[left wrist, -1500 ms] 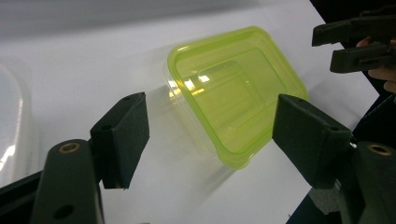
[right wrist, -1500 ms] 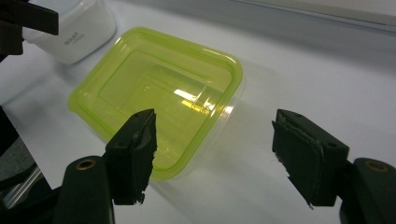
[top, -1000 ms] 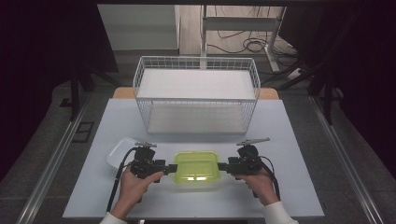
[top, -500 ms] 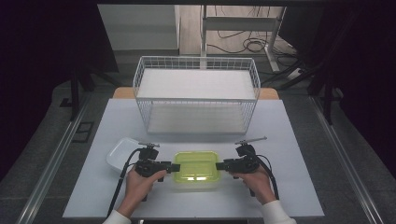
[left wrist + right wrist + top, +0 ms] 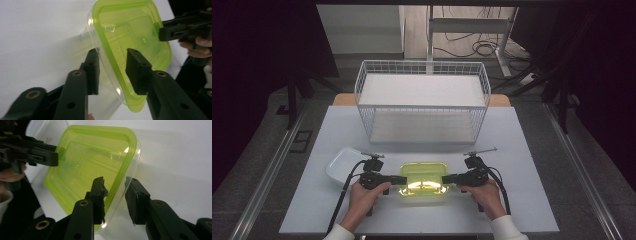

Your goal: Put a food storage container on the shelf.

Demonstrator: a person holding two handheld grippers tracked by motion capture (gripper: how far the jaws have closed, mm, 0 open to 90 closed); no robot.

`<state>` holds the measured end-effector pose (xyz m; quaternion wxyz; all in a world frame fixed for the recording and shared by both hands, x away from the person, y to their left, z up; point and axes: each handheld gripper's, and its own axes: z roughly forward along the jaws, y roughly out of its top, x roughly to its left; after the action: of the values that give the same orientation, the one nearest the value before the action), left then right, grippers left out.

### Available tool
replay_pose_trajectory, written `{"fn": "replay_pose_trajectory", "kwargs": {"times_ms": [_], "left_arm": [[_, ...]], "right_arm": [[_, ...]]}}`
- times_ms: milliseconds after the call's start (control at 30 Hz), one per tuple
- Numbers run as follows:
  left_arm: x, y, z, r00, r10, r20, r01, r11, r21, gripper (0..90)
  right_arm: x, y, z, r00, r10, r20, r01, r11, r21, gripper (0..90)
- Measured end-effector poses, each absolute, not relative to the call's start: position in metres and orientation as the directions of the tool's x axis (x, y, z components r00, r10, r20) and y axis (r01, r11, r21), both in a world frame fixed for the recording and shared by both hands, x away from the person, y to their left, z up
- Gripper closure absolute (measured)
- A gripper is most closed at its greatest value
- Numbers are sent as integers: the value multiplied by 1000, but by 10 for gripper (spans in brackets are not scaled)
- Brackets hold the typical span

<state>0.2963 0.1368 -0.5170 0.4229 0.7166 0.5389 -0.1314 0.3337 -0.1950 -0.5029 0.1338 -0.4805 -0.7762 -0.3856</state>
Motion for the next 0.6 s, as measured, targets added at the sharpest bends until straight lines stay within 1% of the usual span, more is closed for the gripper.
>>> {"fn": "replay_pose_trajectory", "kwargs": {"times_ms": [67, 100, 133, 200, 467, 600], "left_arm": [[295, 136, -516, 380, 667, -641, 882, -53, 468, 681], [294, 137, -515, 380, 661, -647, 880, -42, 474, 715], [294, 137, -515, 380, 661, -647, 880, -42, 474, 727], [293, 137, -513, 381, 660, -648, 877, -36, 479, 730], [290, 137, -509, 401, 664, -631, 862, -40, 506, 749], [290, 138, -508, 414, 658, -629, 854, -41, 519, 759]], "right_arm": [[334, -196, -503, -496, 639, 588, 853, 232, 468, 704], [333, -198, -502, -492, 634, 597, 855, 222, 468, 729], [333, -198, -502, -492, 634, 597, 855, 222, 468, 729], [332, -200, -500, -496, 629, 598, 851, 213, 480, 750], [328, -202, -493, -524, 612, 593, 829, 207, 519, 784], [326, -202, -488, -554, 612, 565, 807, 225, 547, 794]]}}
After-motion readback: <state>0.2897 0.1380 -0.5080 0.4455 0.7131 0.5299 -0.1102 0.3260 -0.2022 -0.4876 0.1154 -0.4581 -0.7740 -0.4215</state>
